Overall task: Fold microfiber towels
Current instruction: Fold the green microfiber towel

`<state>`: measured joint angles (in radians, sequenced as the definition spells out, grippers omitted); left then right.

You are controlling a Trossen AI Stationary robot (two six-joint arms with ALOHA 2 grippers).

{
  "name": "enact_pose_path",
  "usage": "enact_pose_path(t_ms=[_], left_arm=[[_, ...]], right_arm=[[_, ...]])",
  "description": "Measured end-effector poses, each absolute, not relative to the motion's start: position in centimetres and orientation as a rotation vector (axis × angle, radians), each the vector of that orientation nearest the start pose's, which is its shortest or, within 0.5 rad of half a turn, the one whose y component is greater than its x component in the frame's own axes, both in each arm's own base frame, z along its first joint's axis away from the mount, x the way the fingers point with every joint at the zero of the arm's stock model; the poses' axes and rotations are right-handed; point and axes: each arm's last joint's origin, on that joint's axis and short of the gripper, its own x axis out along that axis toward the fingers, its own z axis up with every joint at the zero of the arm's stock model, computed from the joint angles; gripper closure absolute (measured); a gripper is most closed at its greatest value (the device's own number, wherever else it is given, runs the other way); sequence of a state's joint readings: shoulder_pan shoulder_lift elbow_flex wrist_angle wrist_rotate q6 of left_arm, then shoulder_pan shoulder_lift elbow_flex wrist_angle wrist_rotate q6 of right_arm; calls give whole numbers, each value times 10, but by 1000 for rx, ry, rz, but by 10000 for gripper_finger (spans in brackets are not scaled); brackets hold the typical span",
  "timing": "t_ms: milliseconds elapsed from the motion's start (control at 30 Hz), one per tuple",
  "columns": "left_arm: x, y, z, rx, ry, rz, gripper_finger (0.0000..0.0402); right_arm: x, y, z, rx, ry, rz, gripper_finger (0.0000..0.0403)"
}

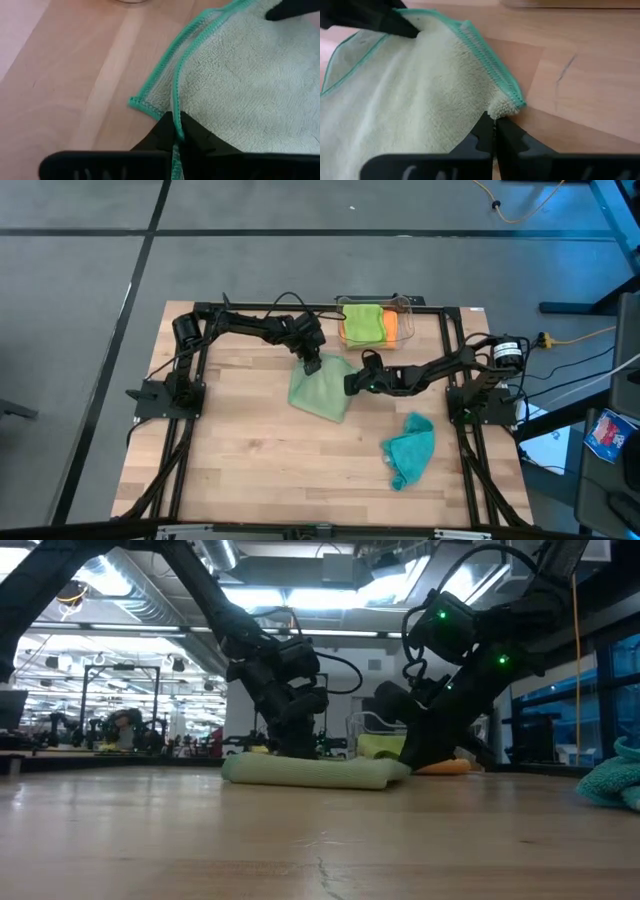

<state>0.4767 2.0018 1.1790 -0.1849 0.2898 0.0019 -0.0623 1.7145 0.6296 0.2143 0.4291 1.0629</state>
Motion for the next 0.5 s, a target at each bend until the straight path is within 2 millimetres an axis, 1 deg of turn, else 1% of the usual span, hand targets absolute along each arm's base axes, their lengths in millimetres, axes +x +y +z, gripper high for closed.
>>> enact_pose_path(t_ms=[167, 400, 500], left_arm=[[354, 167, 126, -364, 934, 162, 399], [358, 158, 137, -322, 911, 156, 397], [359, 155, 139, -313, 913, 147, 397]], right_arm=[[286, -24, 106, 768, 505, -865, 399], [290, -19, 110, 733, 485, -841, 398], [295, -19, 114, 715, 477, -825, 398]])
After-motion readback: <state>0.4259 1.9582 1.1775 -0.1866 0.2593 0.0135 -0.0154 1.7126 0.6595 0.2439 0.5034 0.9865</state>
